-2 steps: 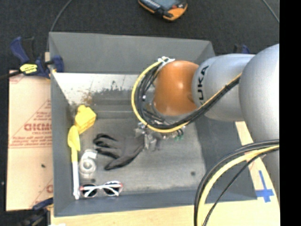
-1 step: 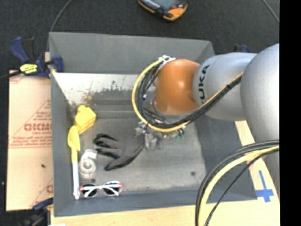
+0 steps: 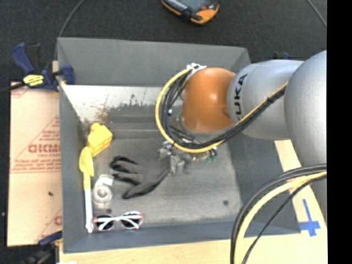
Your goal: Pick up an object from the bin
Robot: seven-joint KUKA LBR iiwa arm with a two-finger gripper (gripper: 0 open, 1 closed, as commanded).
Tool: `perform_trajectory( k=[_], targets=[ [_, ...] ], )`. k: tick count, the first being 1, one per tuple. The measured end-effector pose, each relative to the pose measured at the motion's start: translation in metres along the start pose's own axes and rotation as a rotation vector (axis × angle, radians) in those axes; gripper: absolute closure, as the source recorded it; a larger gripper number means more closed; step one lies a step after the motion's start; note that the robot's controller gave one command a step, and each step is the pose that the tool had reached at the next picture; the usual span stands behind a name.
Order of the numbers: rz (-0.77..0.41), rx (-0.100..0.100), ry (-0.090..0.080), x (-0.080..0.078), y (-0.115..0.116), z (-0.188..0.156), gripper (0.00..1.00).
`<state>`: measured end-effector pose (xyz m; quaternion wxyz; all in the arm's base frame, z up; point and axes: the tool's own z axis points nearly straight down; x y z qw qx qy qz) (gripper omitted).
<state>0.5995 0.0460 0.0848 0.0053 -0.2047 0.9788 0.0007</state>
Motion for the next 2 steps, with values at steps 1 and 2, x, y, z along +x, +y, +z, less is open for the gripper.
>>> perform_trajectory(
  k=[1, 2],
  targets=[
    [0.000, -0.002, 0.006, 0.001, 0.001, -0.022, 1.00],
    [0.000, 0.000, 0.002, 0.000, 0.000, -0.046, 1.00]
  ],
)
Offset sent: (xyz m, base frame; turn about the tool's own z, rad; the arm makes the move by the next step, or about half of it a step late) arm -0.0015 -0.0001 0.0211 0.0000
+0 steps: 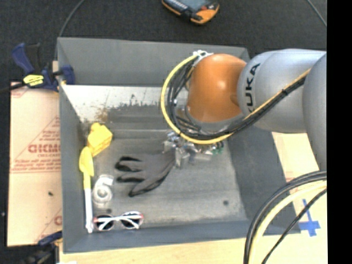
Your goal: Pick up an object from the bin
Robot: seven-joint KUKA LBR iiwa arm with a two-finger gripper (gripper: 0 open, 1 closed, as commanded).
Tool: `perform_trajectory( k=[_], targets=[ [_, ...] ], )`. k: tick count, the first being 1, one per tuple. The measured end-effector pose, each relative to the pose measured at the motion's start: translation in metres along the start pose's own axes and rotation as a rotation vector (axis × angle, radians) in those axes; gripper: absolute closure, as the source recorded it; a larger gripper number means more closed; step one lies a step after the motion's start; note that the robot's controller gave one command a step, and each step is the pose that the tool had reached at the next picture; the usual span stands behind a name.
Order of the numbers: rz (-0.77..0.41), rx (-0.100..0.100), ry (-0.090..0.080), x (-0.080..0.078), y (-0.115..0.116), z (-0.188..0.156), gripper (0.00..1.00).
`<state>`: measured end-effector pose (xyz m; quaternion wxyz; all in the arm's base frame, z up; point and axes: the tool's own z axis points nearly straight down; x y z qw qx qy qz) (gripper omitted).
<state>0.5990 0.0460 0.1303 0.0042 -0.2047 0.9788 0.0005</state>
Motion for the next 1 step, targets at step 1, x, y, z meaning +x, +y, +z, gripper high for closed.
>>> perform_trajectory(
  k=[1],
  targets=[
    [0.001, 0.002, -0.005, -0.0013, -0.0006, -0.0198, 1.00]
  ],
)
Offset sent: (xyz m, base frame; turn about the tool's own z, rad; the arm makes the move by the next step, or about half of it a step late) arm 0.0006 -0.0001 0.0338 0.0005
